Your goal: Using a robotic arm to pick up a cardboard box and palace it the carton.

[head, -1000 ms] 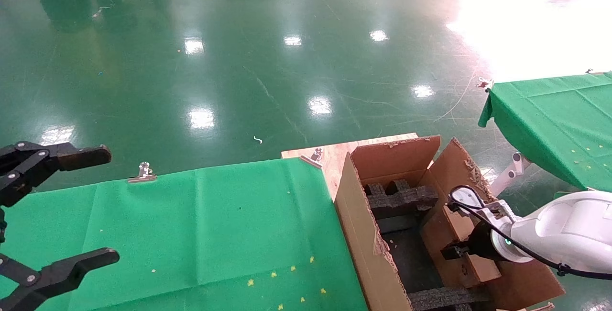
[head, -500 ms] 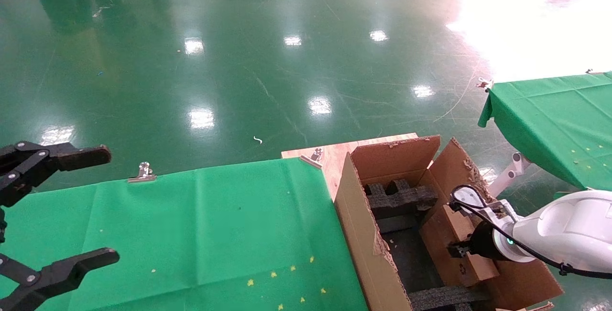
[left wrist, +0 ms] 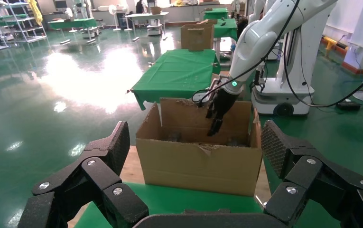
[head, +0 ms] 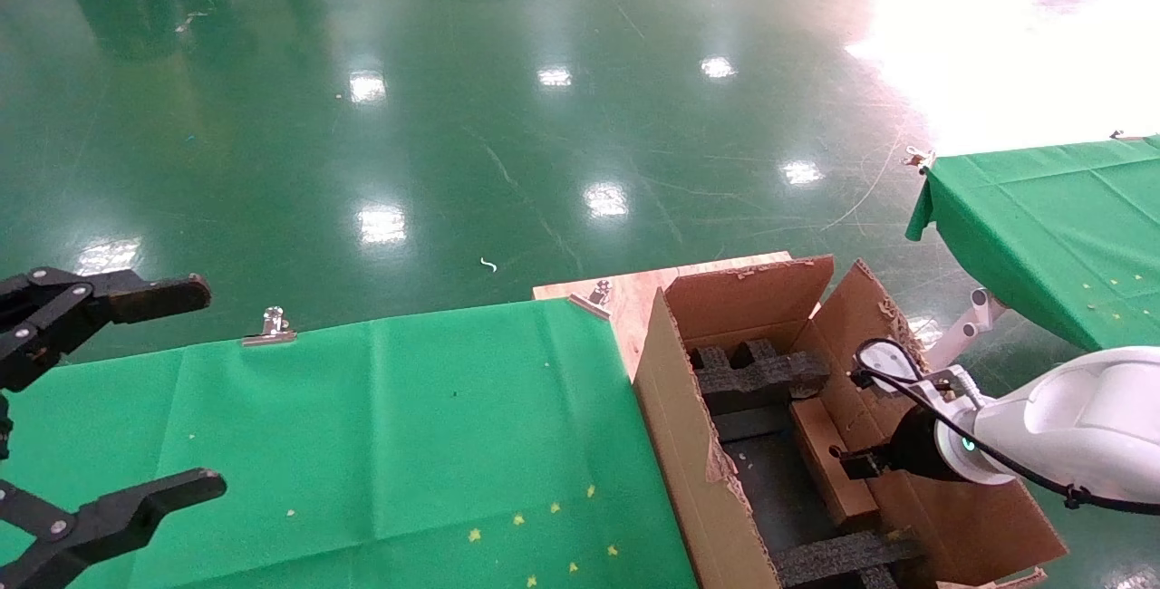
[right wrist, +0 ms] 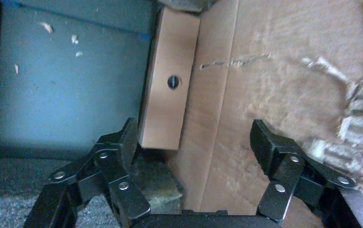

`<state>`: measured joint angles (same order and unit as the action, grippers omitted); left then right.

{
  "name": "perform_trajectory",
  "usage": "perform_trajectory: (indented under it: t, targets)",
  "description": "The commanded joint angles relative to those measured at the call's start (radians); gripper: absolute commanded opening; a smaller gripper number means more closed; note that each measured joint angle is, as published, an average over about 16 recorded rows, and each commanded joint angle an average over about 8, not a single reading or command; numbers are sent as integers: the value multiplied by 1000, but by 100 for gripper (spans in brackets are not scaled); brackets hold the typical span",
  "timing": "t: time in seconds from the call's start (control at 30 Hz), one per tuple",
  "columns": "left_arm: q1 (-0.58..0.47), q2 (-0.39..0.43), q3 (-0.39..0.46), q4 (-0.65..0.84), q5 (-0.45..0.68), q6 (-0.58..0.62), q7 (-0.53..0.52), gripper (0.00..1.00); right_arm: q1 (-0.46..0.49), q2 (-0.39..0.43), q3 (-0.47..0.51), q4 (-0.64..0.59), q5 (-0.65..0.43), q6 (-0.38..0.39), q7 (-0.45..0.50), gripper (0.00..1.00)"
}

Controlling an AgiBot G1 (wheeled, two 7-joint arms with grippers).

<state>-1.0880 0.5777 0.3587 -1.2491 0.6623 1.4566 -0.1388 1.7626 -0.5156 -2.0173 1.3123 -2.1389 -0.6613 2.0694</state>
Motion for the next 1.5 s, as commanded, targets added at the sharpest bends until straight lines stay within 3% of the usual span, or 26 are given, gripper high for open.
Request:
perform_trajectory:
  t: [0.03, 0.53, 0.93, 1.33, 1.5]
  targets:
    - [0, 0, 0, 0, 0, 0, 0, 100, 5, 1, 2, 1, 0, 1, -2, 100]
    - [0, 0, 0, 0, 0, 0, 0, 100, 182, -5, 101, 33, -15, 128, -88, 100]
    - [0, 0, 0, 0, 0, 0, 0, 100, 281, -21, 124, 60, 230, 313, -310, 100]
    - [0, 0, 0, 0, 0, 0, 0, 100, 272, -21, 132, 59, 236, 304, -313, 100]
    - [0, 0, 0, 0, -1, 0, 0, 100, 229, -24, 204, 55, 286, 252, -381, 100]
